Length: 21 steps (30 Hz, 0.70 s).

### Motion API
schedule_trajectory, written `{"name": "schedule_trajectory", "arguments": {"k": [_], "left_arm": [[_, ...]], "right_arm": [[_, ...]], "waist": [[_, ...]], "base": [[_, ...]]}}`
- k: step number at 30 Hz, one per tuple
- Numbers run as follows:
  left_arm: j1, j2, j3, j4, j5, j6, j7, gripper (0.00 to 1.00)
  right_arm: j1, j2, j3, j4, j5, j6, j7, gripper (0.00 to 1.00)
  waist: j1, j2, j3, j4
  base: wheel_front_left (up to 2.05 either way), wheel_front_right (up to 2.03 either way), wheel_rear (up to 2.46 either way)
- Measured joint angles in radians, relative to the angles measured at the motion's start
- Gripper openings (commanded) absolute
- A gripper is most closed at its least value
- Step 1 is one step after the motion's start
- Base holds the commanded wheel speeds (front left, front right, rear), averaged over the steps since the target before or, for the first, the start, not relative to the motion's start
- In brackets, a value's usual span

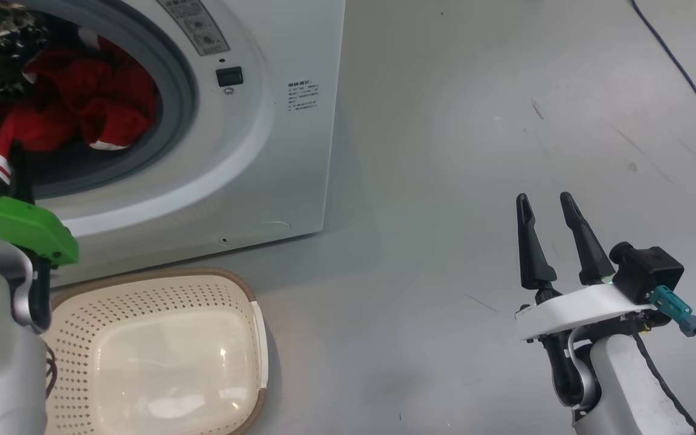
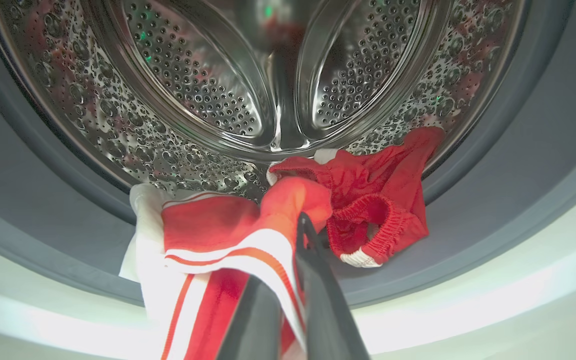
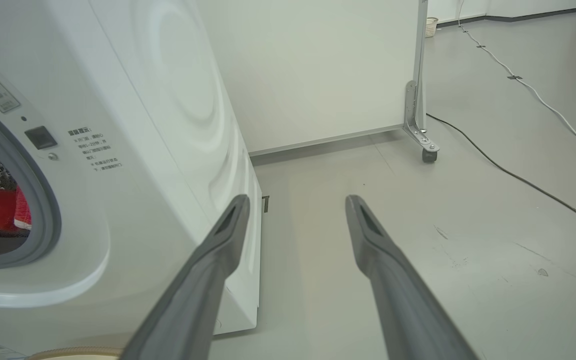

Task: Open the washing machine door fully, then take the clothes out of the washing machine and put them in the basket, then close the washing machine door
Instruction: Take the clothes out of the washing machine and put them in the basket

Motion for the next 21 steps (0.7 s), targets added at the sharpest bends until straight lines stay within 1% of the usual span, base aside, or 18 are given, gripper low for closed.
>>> {"name": "schedule_trajectory", "arguments": {"k": [4, 11, 21], "left_arm": [[0.045, -0.017, -0.01, -0.005, 0.0, -0.013, -0.046, 0.0], [0.115, -0.04, -0.011, -0.039, -0.003, -0.022, -0.119, 0.0], [0.158, -0.057, 0.004, -0.146, -0.01, -0.022, -0.145, 0.0]], "right_arm": [[0.025, -0.002, -0.01, 0.007, -0.007, 0.0, 0.0, 1.0], [0.063, -0.011, -0.021, 0.013, -0.014, 0.0, 0.0, 1.0], [0.105, -0.016, -0.028, 0.012, -0.021, 0.0, 0.0, 1.0]], "waist": [[0.0, 0.0, -0.045, 0.017], [0.0, 0.0, -0.12, 0.048], [0.0, 0.0, -0.194, 0.095]], "base": [[0.0, 0.0, 0.0], [0.0, 0.0, 0.0], [0.0, 0.0, 0.0]]}}
